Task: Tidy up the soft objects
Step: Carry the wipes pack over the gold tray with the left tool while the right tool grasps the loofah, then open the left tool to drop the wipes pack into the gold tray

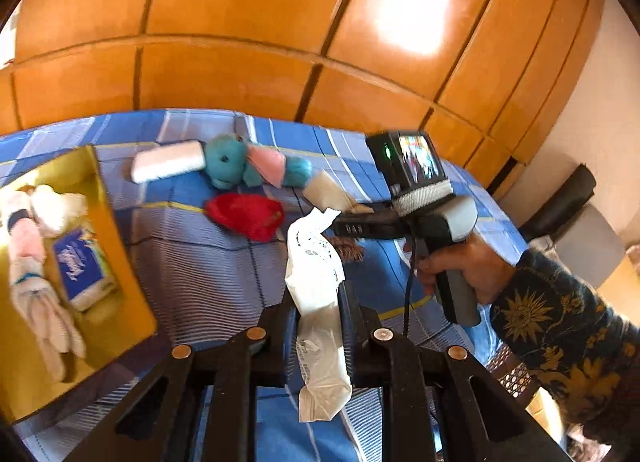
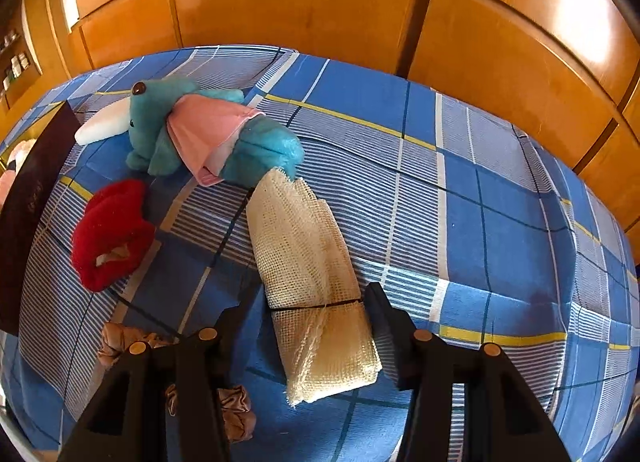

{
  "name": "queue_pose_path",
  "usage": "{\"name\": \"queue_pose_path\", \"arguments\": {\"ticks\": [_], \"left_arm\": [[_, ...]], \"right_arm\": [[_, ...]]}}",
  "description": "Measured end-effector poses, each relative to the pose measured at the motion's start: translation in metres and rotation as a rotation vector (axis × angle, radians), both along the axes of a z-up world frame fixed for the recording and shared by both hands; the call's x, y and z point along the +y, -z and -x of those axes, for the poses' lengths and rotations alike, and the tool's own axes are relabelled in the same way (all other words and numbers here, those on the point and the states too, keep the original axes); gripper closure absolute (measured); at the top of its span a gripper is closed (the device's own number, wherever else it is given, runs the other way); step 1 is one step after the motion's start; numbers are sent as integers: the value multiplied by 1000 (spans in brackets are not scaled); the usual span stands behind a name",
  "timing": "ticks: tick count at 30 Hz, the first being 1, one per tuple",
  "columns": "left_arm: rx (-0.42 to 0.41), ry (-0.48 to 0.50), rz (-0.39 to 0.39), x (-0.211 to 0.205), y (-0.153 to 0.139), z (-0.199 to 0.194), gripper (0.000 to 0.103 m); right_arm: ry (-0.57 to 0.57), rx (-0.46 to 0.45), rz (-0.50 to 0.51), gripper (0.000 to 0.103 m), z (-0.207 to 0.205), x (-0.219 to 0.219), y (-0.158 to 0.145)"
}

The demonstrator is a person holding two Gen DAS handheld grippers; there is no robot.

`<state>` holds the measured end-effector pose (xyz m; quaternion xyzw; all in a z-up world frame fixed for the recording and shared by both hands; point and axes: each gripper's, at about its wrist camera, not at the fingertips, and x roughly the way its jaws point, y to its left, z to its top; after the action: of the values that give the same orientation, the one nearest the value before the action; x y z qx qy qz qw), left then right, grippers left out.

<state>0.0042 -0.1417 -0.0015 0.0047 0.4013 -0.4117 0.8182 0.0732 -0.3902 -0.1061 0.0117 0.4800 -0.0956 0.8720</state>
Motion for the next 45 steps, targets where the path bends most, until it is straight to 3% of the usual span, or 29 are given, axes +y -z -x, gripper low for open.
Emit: {"name": "queue_pose_path", "arguments": {"ticks": [5, 9, 15, 19, 26, 30, 33, 34, 40, 45], "left_arm": [[-33, -98, 39, 43, -25, -11, 84], [-46, -258, 42, 97, -38, -35, 84], [-58, -504, -88, 172, -30, -80, 84], [-38, -593, -179, 202, -10, -117, 84], [32, -613, -274, 221, 26, -170, 83], [48, -630, -256, 220, 31, -185, 81], [38, -657, -258, 216, 30, -191, 65], [31, -667, -257, 215, 29, -191, 56], [-92, -747, -315, 206, 16, -167, 55], [-128, -711, -289, 188, 16, -126, 54]], "right_arm": [[0, -4, 12, 52, 1, 2, 0], [-1, -7, 22, 52, 2, 5, 0], [-4, -4, 36, 53, 3, 8, -1], [-3, -3, 35, 53, 3, 7, -2], [-3, -4, 32, 53, 3, 7, -1], [-2, -4, 31, 53, 3, 7, -1], [-3, -4, 31, 53, 3, 7, -1], [-3, -4, 32, 53, 3, 7, -1], [-5, -3, 38, 53, 3, 7, -1], [-7, -3, 49, 53, 3, 8, -1]]}}
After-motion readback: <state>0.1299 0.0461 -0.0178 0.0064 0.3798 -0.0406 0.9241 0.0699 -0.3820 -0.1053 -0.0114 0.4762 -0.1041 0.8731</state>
